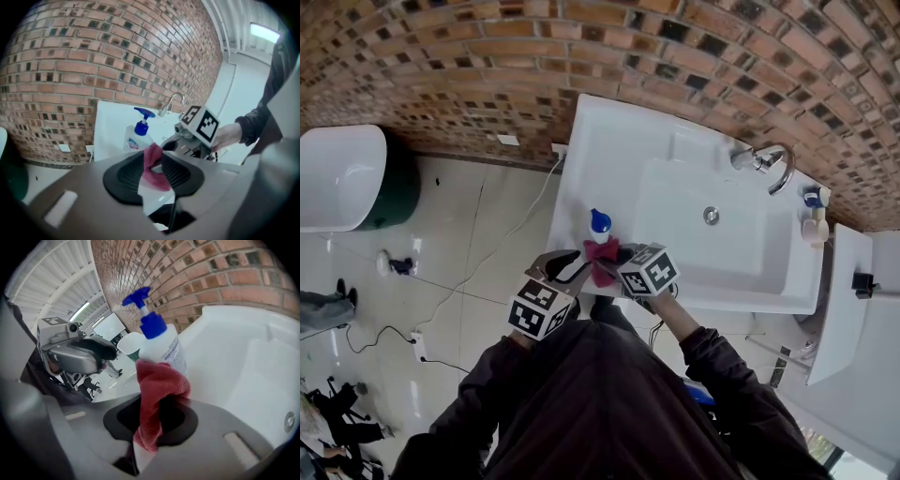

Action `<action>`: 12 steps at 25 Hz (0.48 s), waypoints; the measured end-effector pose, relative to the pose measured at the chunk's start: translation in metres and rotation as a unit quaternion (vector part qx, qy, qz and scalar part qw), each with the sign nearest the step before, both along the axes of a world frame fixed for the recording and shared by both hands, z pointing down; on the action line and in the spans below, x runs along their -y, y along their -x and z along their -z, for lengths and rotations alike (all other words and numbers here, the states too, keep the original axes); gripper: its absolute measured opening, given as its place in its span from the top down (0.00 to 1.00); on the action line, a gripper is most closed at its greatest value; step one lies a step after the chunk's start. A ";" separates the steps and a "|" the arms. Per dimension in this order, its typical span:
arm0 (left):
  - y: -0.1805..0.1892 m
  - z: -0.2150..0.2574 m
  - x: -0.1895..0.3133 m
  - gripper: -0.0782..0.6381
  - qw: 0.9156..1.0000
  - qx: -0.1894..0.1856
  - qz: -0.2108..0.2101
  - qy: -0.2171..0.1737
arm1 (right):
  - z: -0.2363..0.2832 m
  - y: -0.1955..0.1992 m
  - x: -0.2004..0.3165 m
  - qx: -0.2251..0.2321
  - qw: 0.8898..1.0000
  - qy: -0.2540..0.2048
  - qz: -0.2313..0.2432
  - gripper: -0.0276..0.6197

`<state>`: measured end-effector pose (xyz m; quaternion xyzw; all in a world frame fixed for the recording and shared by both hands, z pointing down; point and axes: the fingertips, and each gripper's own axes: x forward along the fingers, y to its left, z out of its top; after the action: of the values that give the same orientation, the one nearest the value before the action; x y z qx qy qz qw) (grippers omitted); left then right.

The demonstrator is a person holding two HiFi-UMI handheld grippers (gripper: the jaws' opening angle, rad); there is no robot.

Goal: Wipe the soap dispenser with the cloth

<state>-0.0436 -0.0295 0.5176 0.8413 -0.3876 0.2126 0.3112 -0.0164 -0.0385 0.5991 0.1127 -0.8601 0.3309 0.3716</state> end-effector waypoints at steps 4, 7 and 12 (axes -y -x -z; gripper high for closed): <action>0.006 -0.001 0.004 0.71 1.000 0.003 0.001 -0.003 | -0.026 0.006 -0.001 -0.011 0.998 0.054 0.000 0.86; 0.017 -0.003 0.020 0.70 1.000 0.014 -0.017 -0.019 | -0.020 0.007 -0.004 -0.004 0.998 0.066 -0.001 0.86; 0.018 -0.017 0.054 0.39 0.979 0.061 -0.184 -0.063 | 0.013 0.012 -0.019 0.022 0.998 0.051 0.014 0.86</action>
<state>-0.0620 -0.0836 0.5346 0.9015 -0.2567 0.2928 0.1889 -0.0285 -0.0190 0.5864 0.0746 -0.8512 0.3720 0.3628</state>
